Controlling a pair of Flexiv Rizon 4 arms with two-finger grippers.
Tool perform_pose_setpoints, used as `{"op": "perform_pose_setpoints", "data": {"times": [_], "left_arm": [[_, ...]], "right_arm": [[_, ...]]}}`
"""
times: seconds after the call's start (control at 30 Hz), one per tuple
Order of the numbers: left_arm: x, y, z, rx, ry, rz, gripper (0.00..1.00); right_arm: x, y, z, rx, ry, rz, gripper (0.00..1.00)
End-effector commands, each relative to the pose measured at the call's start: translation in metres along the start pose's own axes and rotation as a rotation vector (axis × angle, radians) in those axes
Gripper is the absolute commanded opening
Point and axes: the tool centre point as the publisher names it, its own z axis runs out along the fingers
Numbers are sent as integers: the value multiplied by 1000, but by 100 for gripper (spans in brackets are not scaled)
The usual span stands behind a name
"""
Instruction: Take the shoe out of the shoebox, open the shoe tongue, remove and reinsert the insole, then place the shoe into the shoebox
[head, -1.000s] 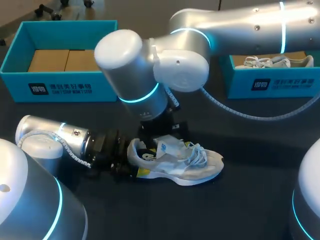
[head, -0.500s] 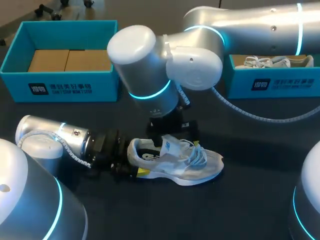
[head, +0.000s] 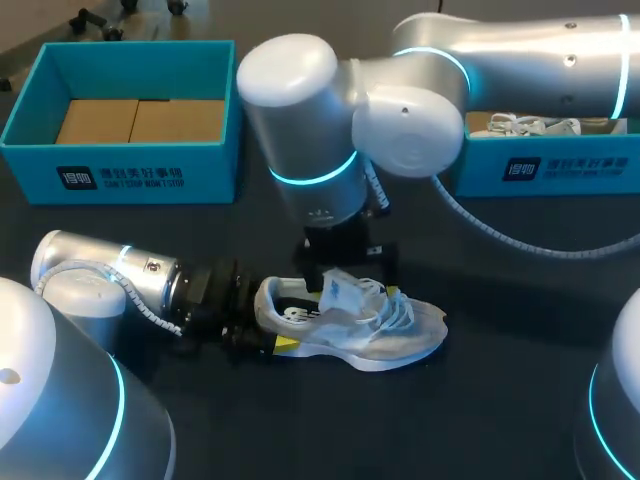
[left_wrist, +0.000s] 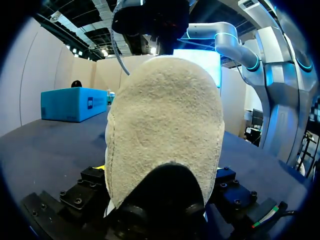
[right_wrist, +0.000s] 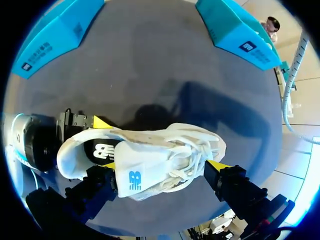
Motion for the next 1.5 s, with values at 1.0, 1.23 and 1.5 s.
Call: {"op": "perform_pose_setpoints", "data": {"times": [1.0,1.23,1.5], "left_arm": [[0,2,1,-3,1,-1,0],[0,2,1,-3,1,-1,0],[0,2,1,-3,1,-1,0]], "right_arm": [[4,-18,-11,101,148,543,36],[5,-20,-19,113,166,545,24],[6,-17,-24,119,182,525,0]]}}
